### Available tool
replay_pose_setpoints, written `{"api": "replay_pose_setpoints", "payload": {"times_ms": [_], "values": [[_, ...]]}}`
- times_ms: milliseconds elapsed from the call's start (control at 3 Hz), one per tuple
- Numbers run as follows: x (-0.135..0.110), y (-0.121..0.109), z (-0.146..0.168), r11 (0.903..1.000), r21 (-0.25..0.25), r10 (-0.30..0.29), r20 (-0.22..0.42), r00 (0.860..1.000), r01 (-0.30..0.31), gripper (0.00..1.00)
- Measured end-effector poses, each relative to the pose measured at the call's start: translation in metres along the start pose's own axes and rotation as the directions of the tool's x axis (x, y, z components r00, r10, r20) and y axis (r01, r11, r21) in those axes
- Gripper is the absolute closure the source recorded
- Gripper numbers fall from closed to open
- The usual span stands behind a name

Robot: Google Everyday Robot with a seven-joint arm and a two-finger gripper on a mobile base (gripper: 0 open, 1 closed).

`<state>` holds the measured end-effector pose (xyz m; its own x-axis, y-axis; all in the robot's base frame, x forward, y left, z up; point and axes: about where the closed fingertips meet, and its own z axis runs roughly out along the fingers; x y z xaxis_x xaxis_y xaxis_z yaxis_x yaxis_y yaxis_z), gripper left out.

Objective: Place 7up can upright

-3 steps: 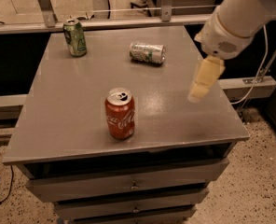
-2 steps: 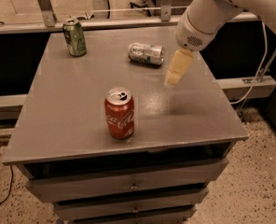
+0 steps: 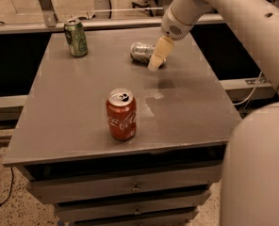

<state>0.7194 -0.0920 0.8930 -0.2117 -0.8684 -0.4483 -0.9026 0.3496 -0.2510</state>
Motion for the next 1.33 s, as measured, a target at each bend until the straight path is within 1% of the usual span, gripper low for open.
{"api": "replay_pose_setpoints", "payload": {"times_ms": [333, 667, 1000, 1333], "values": [[-0.020, -0.028, 0.024, 0.9974, -0.017, 0.070, 0.024, 0.997, -0.070, 0.00], [-0.040, -0.039, 0.037, 0.9917, -0.030, 0.126, 0.021, 0.992, -0.125, 0.00], [-0.046, -0.038, 0.058, 0.9848, -0.054, 0.164, -0.021, 0.986, -0.165, 0.00], [-0.048, -0.029, 0.085, 0.9796, -0.087, 0.172, -0.098, 0.980, -0.181, 0.01]]}}
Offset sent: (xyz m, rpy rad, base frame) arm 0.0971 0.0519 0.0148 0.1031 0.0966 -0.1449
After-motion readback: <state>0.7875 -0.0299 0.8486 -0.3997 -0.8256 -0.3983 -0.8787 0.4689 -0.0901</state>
